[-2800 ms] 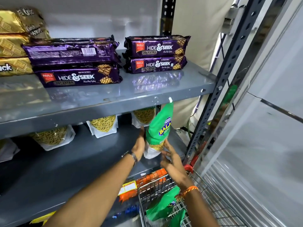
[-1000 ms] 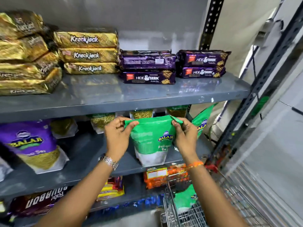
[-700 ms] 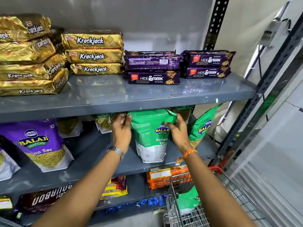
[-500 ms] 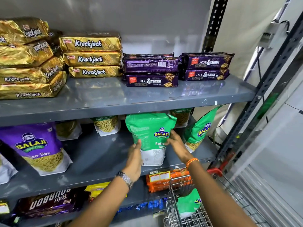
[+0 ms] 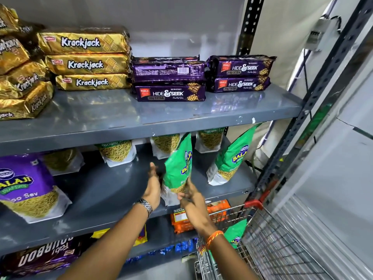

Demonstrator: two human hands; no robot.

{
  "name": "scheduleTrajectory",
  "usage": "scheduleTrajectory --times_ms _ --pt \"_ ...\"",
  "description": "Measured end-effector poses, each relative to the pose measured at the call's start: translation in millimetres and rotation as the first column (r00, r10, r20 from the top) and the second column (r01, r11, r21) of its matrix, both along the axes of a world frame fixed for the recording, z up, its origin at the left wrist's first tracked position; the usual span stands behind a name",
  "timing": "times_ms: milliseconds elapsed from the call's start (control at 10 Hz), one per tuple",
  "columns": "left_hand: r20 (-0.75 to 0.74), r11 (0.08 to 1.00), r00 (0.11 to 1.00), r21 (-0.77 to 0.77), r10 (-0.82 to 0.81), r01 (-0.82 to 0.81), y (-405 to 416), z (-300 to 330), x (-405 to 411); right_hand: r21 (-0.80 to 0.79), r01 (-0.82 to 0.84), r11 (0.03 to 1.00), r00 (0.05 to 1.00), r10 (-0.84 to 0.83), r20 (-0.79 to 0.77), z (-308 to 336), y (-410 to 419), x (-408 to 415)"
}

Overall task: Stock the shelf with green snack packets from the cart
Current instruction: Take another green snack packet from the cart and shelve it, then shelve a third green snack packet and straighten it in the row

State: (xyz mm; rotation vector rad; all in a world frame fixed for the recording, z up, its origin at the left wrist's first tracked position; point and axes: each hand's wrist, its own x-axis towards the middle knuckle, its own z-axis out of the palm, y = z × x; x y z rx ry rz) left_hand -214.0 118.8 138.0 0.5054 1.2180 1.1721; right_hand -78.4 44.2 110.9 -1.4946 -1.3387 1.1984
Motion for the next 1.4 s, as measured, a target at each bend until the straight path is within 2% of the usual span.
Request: scheduleTrajectory --times_ms 200,300,400,500,600,700,800,900,1000,1100,1200,1300,1400 --pt "0.075 0.996 0.997 0.093 0.004 -0.011 32 0 -1 -0.019 0.011 1.0 1.0 -0.011 -0.018 12 -5 -13" --pt "0.127 0.996 0.991 0.074 0.042 -0.051 33 6 -6 -0.02 -0.041 0.999 0.996 0.039 -0.075 11 -5 2" --pt "-0.114 0.946 0.94 0.087 0.321 -0.312 -1 -5 -11 -0.059 0.028 0.998 0.986 -0.037 -0.16 2 -17 62" --pt "-0.461 0.897 0.769 0.233 0.442 -0.376 -54 -23 1 -0.023 0.109 0.994 0.994 -0.109 -0.002 -9 -27 118" --pt "-0.774 0.881 0.565 0.445 0.287 0.161 -121 -43 44 -0.116 -0.063 0.991 0.865 0.112 0.49 -27 -34 179" --pt "-0.973 0.74 0.221 0.198 0.068 0.642 -142 -56 81 -0.305 -0.194 0.932 0.643 0.356 0.678 -49 -37 198" --pt "-0.958 0.445 -0.252 -0.286 -0.135 0.849 -137 -91 125 -0.389 -0.241 0.889 0.368 0.454 0.811 -75 -36 208" --pt "-0.824 0.305 -0.441 -0.548 -0.356 0.779 -135 -107 138 -0.4 -0.208 0.893 0.292 0.447 0.845 -89 -37 210" --pt "-0.753 0.257 -0.573 -0.653 -0.324 0.712 -119 -131 146 -0.358 -0.249 0.9 0.257 0.418 0.872 -99 -37 219" --pt "-0.793 0.293 -0.553 -0.609 -0.255 0.737 -120 -132 148 -0.349 -0.282 0.893 0.137 0.398 0.907 -105 -41 225" --pt "-0.889 0.408 -0.424 -0.457 -0.174 0.79 -116 -112 142 -0.219 -0.163 0.962 0.4 0.267 0.877 -79 -55 232" --pt "-0.947 0.378 -0.31 -0.32 -0.089 0.869 -122 -81 128 -0.055 -0.089 0.995 0.641 0.1 0.761 -38 -67 234" --pt "-0.981 0.367 0.072 0.0 -0.182 0.93 -144 -26 92 0.162 0.032 0.986 0.844 -0.114 0.524 25 -94 232"
